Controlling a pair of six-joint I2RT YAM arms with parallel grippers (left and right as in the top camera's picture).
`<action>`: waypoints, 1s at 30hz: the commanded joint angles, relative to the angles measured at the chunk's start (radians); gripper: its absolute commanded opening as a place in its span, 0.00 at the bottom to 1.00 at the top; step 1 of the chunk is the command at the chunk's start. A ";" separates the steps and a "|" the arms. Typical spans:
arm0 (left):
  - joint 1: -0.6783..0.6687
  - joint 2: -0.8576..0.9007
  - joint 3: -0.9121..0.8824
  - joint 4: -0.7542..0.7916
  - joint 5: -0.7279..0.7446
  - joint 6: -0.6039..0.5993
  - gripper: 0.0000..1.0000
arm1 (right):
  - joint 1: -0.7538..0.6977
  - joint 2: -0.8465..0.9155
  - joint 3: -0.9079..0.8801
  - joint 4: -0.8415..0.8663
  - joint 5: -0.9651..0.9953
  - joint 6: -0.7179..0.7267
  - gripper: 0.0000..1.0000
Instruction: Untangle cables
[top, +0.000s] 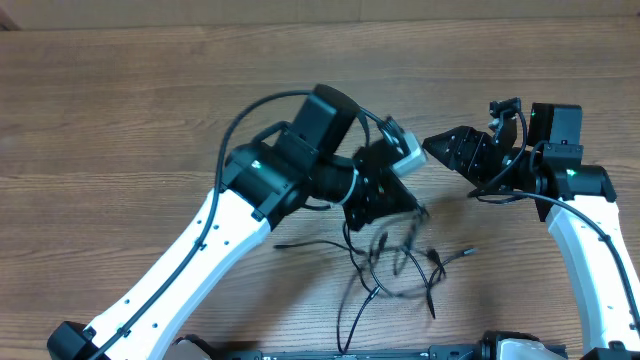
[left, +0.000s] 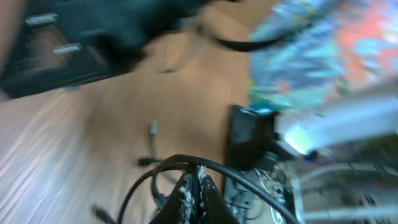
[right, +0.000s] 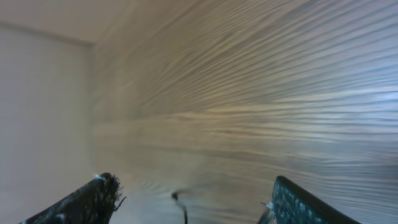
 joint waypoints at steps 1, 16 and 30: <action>0.039 -0.017 0.021 0.005 -0.148 -0.138 0.04 | -0.002 -0.002 0.008 0.002 -0.219 -0.059 0.78; 0.059 -0.017 0.021 0.013 -0.261 -0.162 0.04 | 0.000 -0.002 0.008 0.055 -0.641 -0.186 0.74; 0.055 -0.017 0.021 0.130 -0.283 -0.158 0.04 | 0.096 -0.002 0.008 0.056 -0.546 -0.186 0.66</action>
